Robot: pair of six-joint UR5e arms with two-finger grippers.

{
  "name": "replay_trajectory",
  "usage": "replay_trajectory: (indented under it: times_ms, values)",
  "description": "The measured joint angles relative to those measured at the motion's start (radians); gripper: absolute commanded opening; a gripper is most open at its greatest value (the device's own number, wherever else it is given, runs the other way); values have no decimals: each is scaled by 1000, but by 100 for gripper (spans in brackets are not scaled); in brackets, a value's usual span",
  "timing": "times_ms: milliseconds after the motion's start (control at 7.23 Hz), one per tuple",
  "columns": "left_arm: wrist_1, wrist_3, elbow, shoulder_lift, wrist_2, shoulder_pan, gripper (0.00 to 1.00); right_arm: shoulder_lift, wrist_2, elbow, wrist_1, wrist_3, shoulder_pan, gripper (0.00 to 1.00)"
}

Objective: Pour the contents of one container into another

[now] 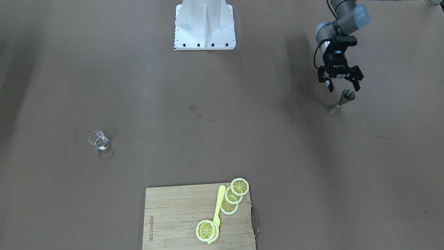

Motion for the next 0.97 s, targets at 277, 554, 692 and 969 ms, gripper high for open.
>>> replay_trajectory:
  times_ms: [277,554,692,969]
  values:
    - [0,7,-41,26,0,1,99,7,-1,-5,1,-28,0,100]
    - [1,16,-84,34,-1,4,99,10,-1,-9,1,-36,-1,100]
    - [1,35,-107,34,-1,6,99,10,-2,-10,1,-37,-1,100]
    - [2,92,-154,27,-8,12,99,8,-3,-13,1,-37,-1,100]
